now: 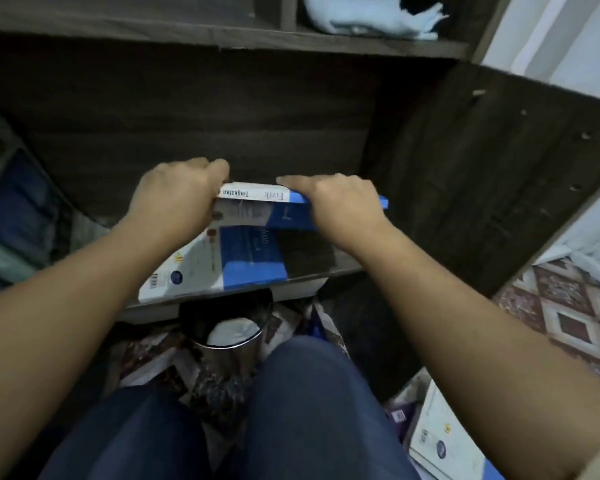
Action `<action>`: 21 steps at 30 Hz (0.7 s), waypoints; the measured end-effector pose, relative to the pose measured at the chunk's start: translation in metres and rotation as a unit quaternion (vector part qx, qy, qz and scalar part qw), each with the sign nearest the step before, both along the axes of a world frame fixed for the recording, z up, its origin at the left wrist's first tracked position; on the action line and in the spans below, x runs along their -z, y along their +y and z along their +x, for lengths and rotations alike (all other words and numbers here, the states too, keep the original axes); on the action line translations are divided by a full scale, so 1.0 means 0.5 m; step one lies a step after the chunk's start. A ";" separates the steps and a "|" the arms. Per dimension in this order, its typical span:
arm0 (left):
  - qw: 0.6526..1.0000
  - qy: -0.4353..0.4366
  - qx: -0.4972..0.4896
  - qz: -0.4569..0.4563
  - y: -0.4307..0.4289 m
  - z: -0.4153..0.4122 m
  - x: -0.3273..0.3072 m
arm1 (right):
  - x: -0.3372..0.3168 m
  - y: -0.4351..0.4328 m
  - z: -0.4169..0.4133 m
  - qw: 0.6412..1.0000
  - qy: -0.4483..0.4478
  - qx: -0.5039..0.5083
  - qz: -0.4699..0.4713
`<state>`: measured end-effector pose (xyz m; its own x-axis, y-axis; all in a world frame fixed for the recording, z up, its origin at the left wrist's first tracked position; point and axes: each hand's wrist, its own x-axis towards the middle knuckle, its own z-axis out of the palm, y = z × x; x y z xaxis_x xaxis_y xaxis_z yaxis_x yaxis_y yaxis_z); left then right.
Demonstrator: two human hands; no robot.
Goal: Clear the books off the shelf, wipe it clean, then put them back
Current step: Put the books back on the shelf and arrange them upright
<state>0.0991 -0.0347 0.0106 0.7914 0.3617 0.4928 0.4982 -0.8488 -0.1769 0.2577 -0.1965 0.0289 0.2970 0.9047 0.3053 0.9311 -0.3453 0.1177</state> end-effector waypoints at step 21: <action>0.945 0.134 -0.096 -0.283 0.123 -0.146 0.352 | 0.377 0.181 -0.025 0.956 0.179 -0.099 -0.208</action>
